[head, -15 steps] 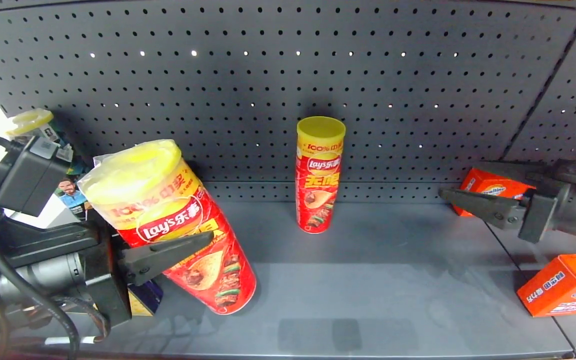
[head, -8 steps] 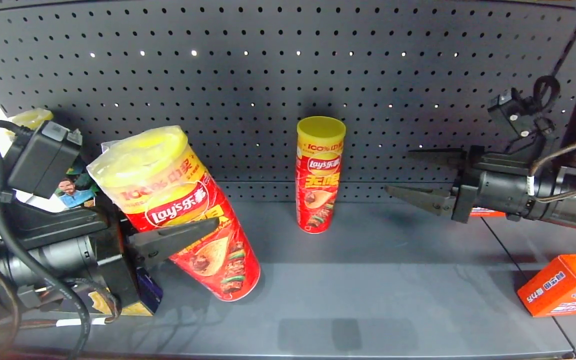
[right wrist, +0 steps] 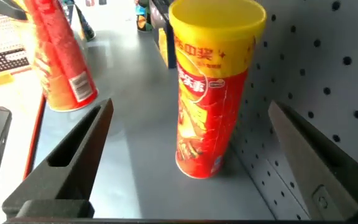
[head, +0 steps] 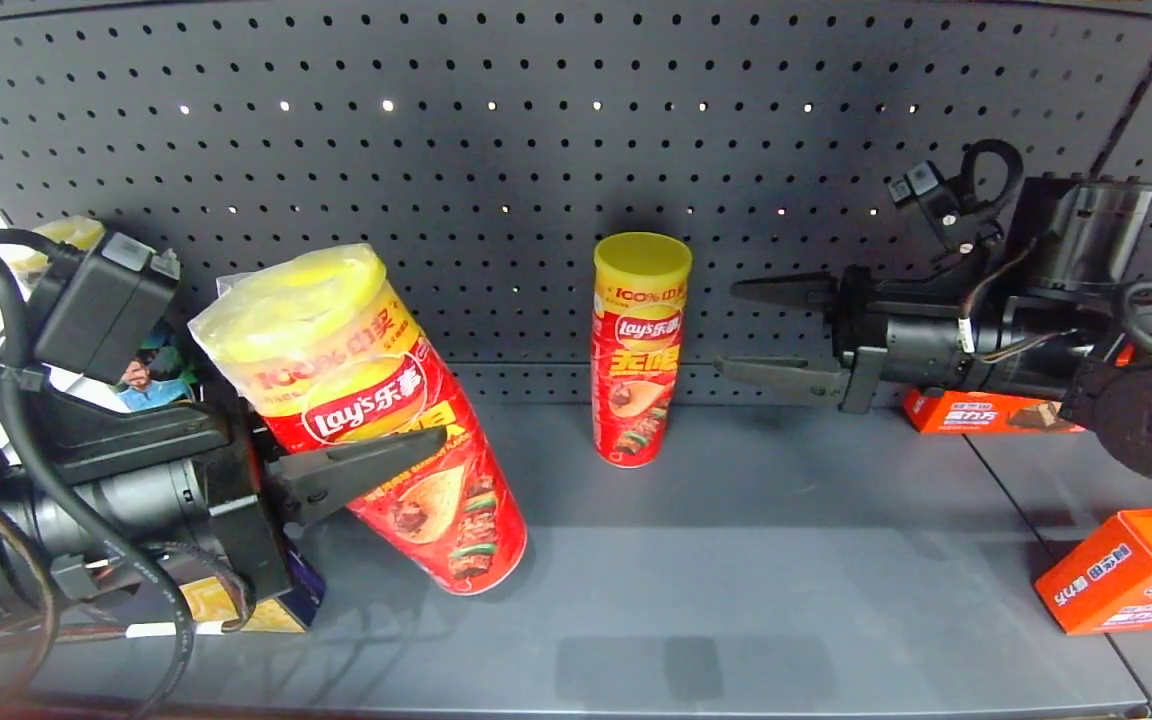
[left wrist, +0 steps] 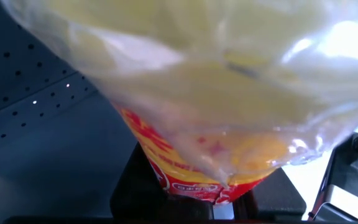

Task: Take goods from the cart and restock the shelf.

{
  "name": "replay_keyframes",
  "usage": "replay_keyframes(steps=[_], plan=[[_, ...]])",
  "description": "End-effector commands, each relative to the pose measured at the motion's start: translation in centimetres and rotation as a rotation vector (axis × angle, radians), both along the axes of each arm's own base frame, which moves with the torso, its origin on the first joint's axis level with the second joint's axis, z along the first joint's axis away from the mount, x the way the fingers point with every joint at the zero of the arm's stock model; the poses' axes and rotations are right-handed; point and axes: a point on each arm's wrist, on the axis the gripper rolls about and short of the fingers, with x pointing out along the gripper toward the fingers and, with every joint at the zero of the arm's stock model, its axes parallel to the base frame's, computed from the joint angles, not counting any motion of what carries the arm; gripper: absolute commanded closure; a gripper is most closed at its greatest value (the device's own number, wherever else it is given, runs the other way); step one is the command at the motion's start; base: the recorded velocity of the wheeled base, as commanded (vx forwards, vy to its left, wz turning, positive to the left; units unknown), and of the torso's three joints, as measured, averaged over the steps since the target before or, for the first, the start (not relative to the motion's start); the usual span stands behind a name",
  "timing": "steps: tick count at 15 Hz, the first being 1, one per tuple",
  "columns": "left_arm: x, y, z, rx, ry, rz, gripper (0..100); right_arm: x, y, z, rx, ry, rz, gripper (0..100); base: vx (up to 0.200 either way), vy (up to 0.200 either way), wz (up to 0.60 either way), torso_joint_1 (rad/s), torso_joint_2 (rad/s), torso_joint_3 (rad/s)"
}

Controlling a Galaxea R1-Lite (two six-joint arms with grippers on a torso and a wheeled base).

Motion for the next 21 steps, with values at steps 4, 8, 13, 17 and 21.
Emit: replay_keyframes(steps=[4,8,13,17,21], plan=[[0.1,0.0,-0.1,0.001,0.003,0.001,100,2.3,1.3,-1.8,-0.012,0.029,0.012,0,0.0,0.0,0.0,0.0,0.0,0.0],[0.1,0.0,-0.1,0.001,0.003,0.001,100,3.2,2.6,-3.0,-0.017,0.04,0.034,0,0.0,0.0,0.0,0.0,0.0,0.0],[0.1,0.0,-0.2,0.003,0.007,0.005,100,4.6,3.4,-4.5,-0.022,0.053,0.04,0,0.0,0.0,0.0,0.0,0.0,0.0],[0.4,-0.1,-0.4,0.007,0.017,0.006,100,5.7,5.2,-6.2,-0.025,0.057,0.069,0,0.0,0.0,0.0,0.0,0.0,0.0],[0.3,-0.1,-0.6,0.009,0.023,0.008,100,7.0,6.3,-7.2,-0.027,0.06,0.08,0,0.0,0.0,0.0,0.0,0.0,0.0]])
